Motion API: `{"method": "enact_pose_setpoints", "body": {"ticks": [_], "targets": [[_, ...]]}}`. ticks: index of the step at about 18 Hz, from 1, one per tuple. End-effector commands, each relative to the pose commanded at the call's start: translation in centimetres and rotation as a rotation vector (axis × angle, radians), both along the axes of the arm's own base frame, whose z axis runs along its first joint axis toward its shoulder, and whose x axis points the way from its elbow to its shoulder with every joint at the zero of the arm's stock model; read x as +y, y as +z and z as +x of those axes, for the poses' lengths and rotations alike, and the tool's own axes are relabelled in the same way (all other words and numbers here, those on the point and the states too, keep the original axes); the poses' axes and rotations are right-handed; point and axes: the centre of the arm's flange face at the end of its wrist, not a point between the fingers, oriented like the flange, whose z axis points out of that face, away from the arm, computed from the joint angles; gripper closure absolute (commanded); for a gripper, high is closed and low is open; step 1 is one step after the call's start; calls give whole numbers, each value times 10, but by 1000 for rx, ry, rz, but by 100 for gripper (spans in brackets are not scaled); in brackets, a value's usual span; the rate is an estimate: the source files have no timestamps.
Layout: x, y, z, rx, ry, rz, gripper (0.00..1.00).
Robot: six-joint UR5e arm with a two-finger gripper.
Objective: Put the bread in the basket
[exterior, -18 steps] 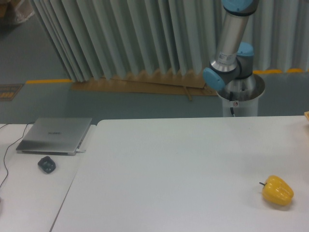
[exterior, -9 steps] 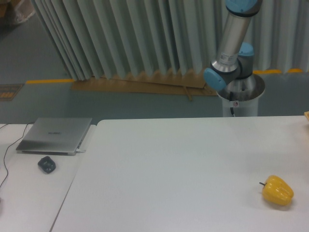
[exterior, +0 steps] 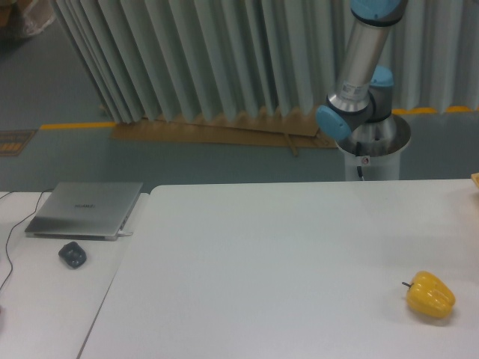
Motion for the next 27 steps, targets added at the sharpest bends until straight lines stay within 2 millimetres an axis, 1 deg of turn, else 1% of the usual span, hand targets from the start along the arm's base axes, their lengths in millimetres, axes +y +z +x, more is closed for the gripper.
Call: {"method": "enact_pose_setpoints", "body": {"ticks": [4, 7, 14, 17, 18, 19, 21, 24, 27], "targets": [[-1, 2, 0, 8, -18, 1, 0], [6, 6, 3, 13, -28, -2, 0], [10, 14, 3, 22, 18, -15, 0], [9, 34, 7, 63, 13, -42, 0], [11, 36, 9, 71, 4, -72, 0], [19, 42, 13, 86, -9, -93, 0], [22, 54, 17, 103, 18, -103, 0], [24, 59, 20, 108, 22, -104, 0], [35, 68, 30, 112, 32, -105, 0]]}}
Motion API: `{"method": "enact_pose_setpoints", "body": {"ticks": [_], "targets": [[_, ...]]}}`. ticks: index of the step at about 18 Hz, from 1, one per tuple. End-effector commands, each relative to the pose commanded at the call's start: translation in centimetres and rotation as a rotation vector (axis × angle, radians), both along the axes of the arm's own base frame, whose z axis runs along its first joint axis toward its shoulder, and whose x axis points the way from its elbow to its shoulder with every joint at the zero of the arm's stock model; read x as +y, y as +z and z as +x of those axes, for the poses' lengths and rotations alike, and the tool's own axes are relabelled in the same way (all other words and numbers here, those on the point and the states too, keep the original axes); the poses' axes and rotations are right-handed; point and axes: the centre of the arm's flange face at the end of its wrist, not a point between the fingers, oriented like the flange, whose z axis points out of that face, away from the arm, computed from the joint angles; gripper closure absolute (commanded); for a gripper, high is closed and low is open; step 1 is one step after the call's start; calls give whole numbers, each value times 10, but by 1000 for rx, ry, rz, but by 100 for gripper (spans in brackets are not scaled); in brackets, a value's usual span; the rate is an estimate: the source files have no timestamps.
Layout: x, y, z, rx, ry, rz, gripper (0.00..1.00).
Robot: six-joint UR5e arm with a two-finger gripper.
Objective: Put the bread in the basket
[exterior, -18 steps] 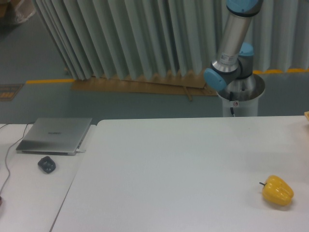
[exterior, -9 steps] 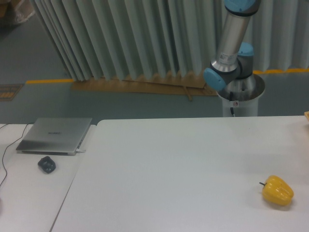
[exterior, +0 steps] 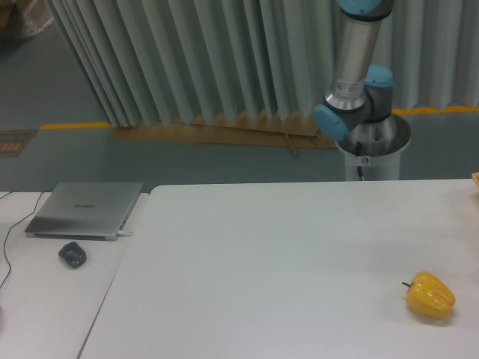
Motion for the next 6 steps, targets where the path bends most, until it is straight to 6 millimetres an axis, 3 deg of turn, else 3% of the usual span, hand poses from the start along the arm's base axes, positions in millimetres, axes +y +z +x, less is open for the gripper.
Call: {"method": "enact_pose_setpoints", "body": {"ticks": [3, 6], "targets": [[17, 5, 14, -12, 14, -1, 0], [17, 8, 15, -10, 17, 2, 0]]}}
